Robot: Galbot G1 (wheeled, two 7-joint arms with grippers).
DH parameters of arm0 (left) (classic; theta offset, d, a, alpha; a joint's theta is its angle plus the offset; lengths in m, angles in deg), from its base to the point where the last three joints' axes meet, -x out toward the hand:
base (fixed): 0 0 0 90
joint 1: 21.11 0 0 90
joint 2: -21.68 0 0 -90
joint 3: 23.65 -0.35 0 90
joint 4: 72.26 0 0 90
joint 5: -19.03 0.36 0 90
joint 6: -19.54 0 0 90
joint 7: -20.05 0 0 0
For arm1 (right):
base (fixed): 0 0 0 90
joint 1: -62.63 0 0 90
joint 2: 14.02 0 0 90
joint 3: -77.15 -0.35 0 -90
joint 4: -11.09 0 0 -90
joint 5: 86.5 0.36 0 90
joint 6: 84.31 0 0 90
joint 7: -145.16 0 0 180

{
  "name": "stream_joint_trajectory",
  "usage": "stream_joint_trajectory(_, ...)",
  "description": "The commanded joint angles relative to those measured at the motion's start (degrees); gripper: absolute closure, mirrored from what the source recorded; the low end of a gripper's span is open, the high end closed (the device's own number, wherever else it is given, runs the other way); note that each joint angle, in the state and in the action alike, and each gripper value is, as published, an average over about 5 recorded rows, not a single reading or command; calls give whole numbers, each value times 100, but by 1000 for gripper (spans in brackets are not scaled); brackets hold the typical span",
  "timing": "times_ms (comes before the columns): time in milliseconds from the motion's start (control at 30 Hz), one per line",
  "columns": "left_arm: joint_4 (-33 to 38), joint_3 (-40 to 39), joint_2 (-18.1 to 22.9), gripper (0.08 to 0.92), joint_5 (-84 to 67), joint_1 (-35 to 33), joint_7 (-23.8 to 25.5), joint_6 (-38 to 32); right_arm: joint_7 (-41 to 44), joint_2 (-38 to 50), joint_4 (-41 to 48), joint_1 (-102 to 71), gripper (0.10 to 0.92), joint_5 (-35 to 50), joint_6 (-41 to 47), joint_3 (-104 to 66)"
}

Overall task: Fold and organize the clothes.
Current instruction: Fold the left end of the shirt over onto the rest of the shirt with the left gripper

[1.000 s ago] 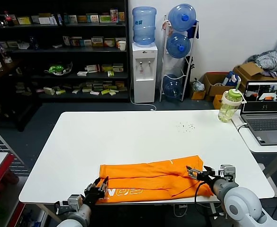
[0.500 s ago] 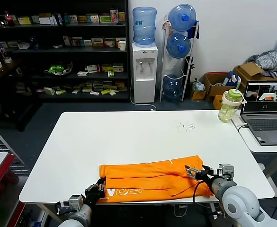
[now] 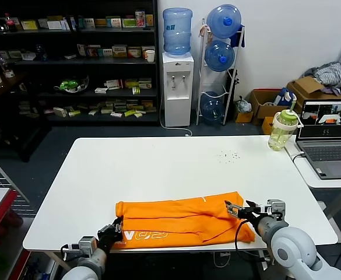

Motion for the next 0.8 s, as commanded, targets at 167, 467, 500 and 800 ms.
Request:
stream_joint_trajectory(167,315,1171,-1451,880,-483,-297,-66,144,127,-127,2,105,203,-105,-58,40)
stream_joint_trajectory(467,-563,2218,-2276,880,-602,-866,238,-30,286,-145,82,155,203,-159,-127,51)
stream_joint_trajectory(500,-720,2253,-2396,880,-600,-880,281,-68,305,-150,105,168,203,-166,-136,60)
stream_joint_trajectory(800,-1615,1994,-2986,880,-543,-487,487,-234,381,-283,236,246,203,-242,-172,145)
